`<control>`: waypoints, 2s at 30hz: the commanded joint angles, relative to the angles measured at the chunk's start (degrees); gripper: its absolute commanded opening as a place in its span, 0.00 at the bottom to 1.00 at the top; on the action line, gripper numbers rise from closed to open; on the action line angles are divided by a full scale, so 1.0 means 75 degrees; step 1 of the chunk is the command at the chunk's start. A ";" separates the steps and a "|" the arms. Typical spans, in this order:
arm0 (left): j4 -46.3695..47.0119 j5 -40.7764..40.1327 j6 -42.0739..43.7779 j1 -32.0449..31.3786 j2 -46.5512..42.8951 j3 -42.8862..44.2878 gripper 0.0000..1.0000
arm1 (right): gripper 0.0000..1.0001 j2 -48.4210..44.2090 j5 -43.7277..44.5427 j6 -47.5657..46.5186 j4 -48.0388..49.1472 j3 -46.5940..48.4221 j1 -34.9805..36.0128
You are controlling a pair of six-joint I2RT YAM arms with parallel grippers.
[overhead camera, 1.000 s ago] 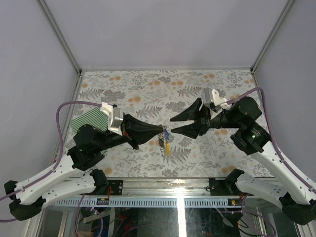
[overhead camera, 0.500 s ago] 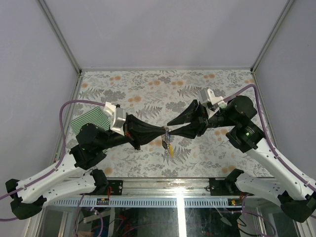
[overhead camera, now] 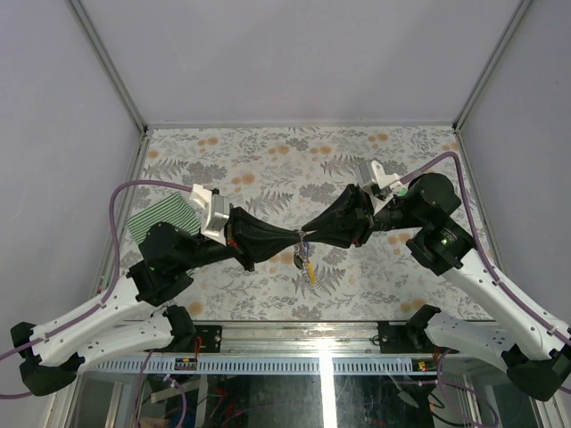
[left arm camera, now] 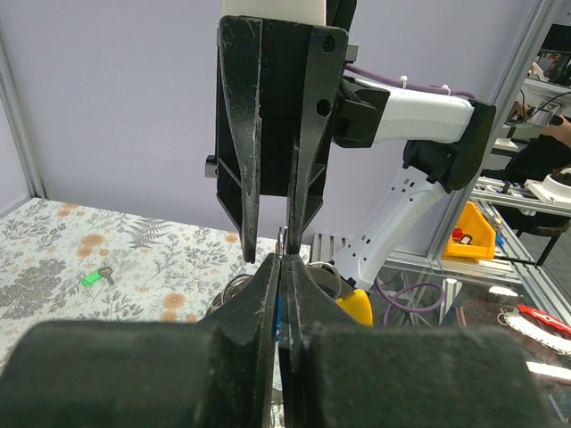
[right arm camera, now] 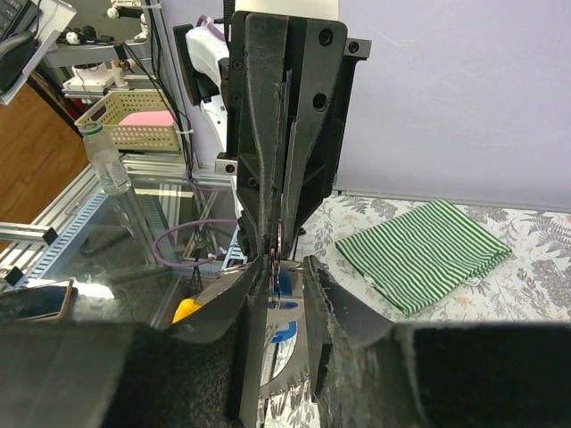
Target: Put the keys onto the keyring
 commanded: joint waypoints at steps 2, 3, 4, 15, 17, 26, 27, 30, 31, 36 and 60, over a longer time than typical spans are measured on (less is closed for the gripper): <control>0.0652 0.0050 -0.0051 -0.0036 -0.0024 0.0269 0.00 | 0.26 0.0087 -0.0258 0.0074 0.0410 0.0046 0.0025; 0.0655 0.0040 -0.0049 -0.0038 -0.0015 0.0274 0.00 | 0.25 0.0095 -0.0275 0.0069 0.0412 0.0037 0.0027; 0.0644 0.0049 -0.0049 -0.0041 -0.0009 0.0268 0.00 | 0.24 0.0104 -0.0279 0.0083 0.0426 0.0036 0.0023; 0.0495 -0.0105 0.0019 -0.0047 -0.0065 0.0308 0.05 | 0.00 0.0020 -0.0178 -0.0230 0.0075 0.0152 0.0025; 0.0187 -0.0094 0.0174 -0.0041 -0.0061 0.0426 0.16 | 0.00 -0.0036 -0.0019 -0.0702 -0.0612 0.0398 0.0028; -0.2121 -0.0239 0.1203 -0.0040 -0.0139 0.1386 0.34 | 0.00 0.0183 0.0788 -0.2958 -0.4540 0.1830 0.0019; -0.2405 -0.0300 0.1311 -0.0043 -0.0100 0.1494 0.34 | 0.00 0.0263 0.0885 -0.3140 -0.4901 0.2006 0.0025; -0.3121 -0.0339 0.1585 -0.0040 0.0079 0.1777 0.35 | 0.00 0.0498 0.1279 -0.3607 -0.5977 0.2542 0.0028; -0.3263 -0.0308 0.1635 -0.0043 0.0150 0.1828 0.35 | 0.00 0.0600 0.1408 -0.3760 -0.6335 0.2715 0.0026; -0.3616 -0.0162 0.1784 -0.0042 0.0419 0.1942 0.35 | 0.00 0.1121 0.1939 -0.4346 -0.7916 0.3505 0.0105; -0.3574 0.0276 0.2293 -0.0043 0.0645 0.1191 0.32 | 0.00 0.3585 0.4177 -0.4006 -1.1562 0.6528 0.1854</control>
